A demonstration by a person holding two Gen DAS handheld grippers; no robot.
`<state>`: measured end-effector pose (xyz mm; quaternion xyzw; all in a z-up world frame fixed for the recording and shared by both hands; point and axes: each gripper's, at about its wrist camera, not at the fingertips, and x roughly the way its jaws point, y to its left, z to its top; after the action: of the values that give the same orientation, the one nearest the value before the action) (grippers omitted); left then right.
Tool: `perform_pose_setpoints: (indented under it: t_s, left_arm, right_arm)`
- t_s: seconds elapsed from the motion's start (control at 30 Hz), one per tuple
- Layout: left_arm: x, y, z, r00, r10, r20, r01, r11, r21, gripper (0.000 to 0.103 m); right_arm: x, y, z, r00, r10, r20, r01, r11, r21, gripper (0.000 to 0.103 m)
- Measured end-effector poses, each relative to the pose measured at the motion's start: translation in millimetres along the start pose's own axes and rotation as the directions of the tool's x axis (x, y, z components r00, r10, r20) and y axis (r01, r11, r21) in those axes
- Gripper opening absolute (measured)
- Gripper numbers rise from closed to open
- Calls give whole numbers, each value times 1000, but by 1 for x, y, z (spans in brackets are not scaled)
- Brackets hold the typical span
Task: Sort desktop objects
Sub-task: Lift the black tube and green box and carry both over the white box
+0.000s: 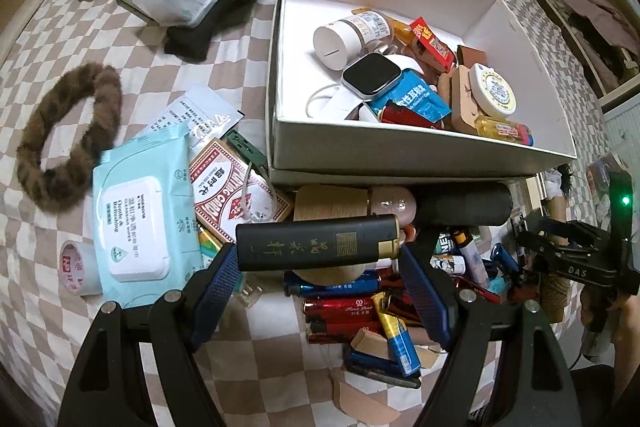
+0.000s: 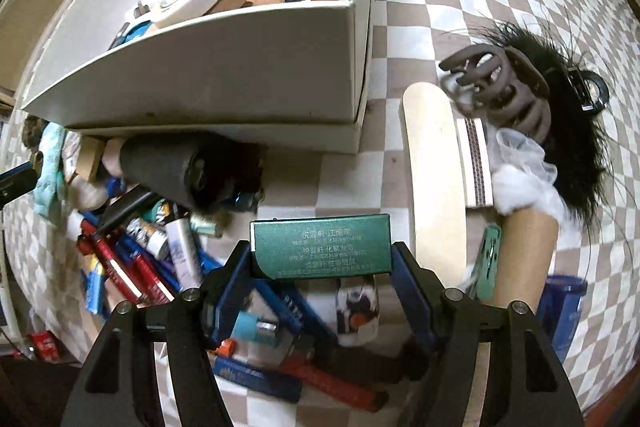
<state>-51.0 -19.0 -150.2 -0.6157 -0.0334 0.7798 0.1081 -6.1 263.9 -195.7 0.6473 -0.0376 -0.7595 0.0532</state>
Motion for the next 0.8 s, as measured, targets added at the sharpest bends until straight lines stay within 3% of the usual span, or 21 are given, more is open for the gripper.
perform_pose_setpoints:
  t_s: [0.17, 0.33, 0.57, 0.8]
  left_arm:
    - [-5, -2, -5, 1000, -10, -6, 10, 1000, 8, 81]
    - [-26, 1, -1, 997, -43, 59, 43, 999, -4, 81]
    - [-62, -7, 25, 975, -119, 186, 123, 992, -11, 81]
    - [-67, -30, 66, 963, -116, 242, 121, 993, -6, 81]
  right_arm:
    - [-16, -8, -7, 998, 56, 25, -56, 998, 11, 69]
    - [-32, -17, -14, 991, 118, 58, -119, 993, 23, 69]
    - [-69, -14, -9, 948, 249, 200, -261, 965, 35, 69]
    - [-108, -16, 33, 920, 278, 275, -303, 952, 51, 69]
